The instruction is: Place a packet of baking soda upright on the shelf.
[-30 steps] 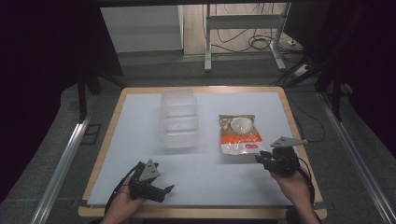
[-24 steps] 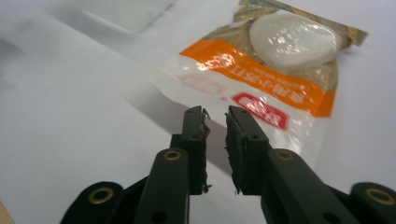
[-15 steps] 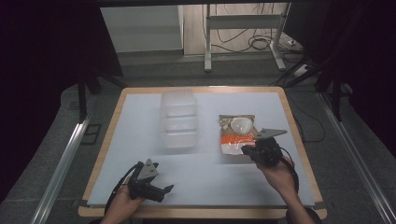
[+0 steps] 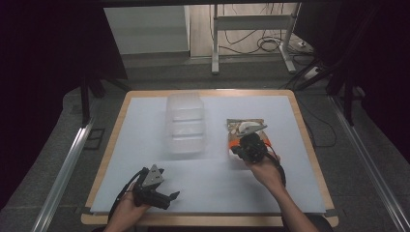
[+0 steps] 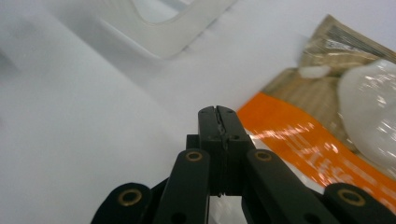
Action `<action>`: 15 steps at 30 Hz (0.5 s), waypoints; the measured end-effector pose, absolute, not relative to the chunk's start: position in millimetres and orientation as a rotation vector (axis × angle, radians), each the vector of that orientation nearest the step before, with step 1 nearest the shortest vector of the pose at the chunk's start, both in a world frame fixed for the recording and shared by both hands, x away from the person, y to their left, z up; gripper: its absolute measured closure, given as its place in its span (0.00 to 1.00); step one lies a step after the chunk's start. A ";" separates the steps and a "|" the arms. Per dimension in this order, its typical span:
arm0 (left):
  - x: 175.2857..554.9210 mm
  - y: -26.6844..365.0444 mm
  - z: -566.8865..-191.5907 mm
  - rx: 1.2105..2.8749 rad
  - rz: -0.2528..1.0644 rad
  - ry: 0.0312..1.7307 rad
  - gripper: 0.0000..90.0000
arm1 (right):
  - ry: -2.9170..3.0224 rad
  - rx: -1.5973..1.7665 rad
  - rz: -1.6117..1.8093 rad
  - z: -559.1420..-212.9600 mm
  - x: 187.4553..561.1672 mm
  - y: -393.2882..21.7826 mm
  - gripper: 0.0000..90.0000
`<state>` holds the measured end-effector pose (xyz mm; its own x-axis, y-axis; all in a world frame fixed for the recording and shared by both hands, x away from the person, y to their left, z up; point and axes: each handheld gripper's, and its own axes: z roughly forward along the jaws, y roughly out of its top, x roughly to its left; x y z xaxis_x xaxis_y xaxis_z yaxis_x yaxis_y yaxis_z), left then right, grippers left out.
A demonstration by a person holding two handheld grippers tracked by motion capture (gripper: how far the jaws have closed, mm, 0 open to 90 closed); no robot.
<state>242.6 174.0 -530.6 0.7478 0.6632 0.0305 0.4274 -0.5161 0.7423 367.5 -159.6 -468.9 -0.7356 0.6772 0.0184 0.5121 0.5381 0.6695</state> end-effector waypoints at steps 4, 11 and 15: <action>242.5 173.9 -530.7 2.193 0.403 0.812 0.05 | 2.556 0.980 0.965 -473.9 372.6 -142.8 0.99; 242.2 174.2 -530.3 2.199 0.405 0.806 0.05 | 2.597 0.926 0.853 -488.9 377.5 -117.2 0.99; 242.1 174.0 -530.4 2.202 0.402 0.804 0.05 | 2.601 0.913 0.755 -498.7 378.1 -114.1 0.99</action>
<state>242.1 174.0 -530.4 0.7538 0.6561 0.0358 0.4224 -0.5256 0.7385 378.1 -114.1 -498.7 -0.7599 0.6439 -0.0893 0.4961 0.6632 0.5604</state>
